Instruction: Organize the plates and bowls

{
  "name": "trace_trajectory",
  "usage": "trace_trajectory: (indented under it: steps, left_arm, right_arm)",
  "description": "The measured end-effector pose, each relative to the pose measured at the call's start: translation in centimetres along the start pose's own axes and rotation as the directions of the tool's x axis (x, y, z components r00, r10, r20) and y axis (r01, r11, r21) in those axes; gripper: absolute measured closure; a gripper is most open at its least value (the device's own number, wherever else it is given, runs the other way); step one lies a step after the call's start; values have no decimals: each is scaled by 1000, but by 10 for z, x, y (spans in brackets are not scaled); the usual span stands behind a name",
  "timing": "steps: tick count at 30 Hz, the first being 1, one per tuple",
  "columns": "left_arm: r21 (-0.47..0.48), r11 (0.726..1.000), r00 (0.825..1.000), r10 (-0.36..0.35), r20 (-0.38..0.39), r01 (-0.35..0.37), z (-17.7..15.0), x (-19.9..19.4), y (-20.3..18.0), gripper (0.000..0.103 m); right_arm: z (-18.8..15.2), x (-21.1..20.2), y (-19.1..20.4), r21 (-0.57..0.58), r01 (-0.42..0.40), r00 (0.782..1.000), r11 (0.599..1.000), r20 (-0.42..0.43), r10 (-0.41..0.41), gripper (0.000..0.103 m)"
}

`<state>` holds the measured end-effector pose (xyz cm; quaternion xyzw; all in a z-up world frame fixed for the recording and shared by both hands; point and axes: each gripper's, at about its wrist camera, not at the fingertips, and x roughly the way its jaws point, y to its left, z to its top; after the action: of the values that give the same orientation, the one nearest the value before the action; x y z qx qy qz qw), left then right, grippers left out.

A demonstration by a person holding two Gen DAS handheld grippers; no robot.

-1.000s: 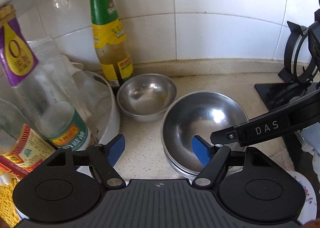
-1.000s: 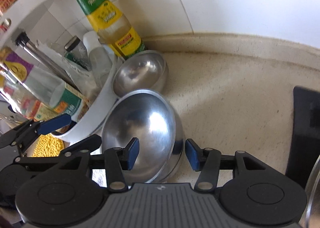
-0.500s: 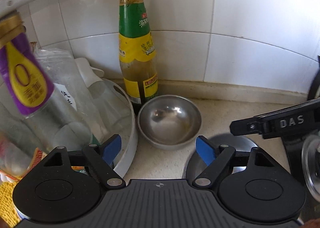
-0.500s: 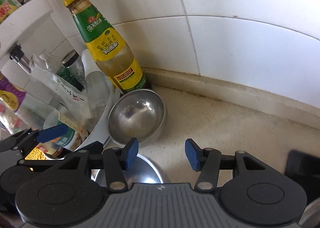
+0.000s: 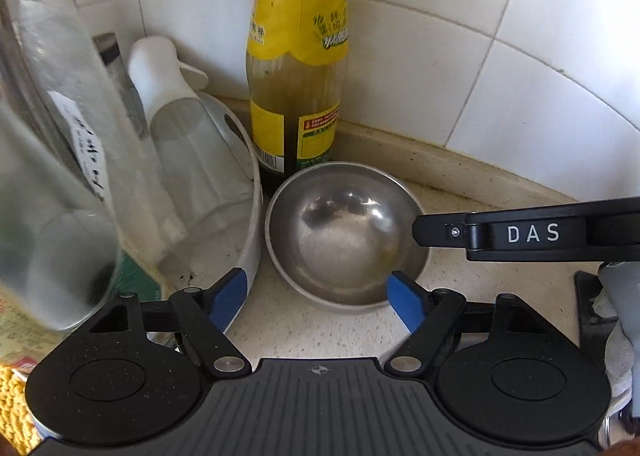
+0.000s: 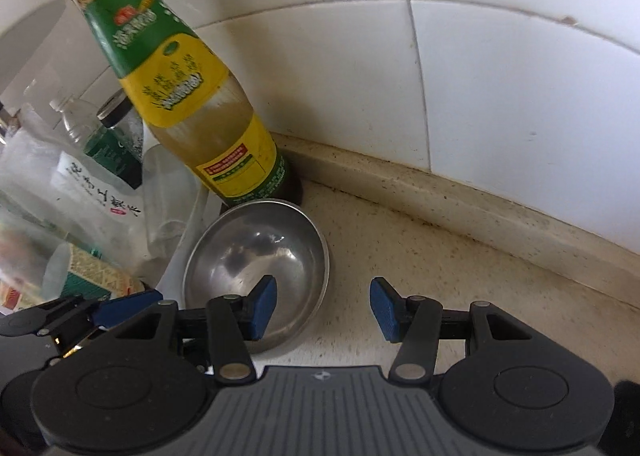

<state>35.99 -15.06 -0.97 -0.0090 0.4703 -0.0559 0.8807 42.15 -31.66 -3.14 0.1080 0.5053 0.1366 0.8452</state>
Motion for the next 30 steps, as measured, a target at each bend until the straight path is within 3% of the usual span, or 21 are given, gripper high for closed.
trace_trajectory:
  steps: [9,15,19,22,26,30]
  left_arm:
    - [26,1000,1000,-4,-19,5,9,30,-14,18]
    - [127,986,994,-107,-23,109,5,31,-33,21]
    - [169,969,983,-175,-51,181,4,33,-43,18]
    - [179,972,989,-146,-39,150,5,35,-40,20]
    - [147,978,989,-149,-17,149,12,33,-33,20]
    - [148,987,998,-69,5,67,19,39,-38,23]
  right_arm:
    - [-2,24,-7,-18,11,999,1000,-35,-12,49]
    - [-14,5,-25,6,42,997,999,-60,-42,47]
    - [-15,-10,-47,57,71,997,996,-29,-70,47]
    - [-12,-15,-61,101,88,996,991,-9,-88,47]
    - [-11,-8,-55,57,131,991,990,-29,-130,48]
    - [-13,-1,-46,-2,156,987,988,-33,-156,52]
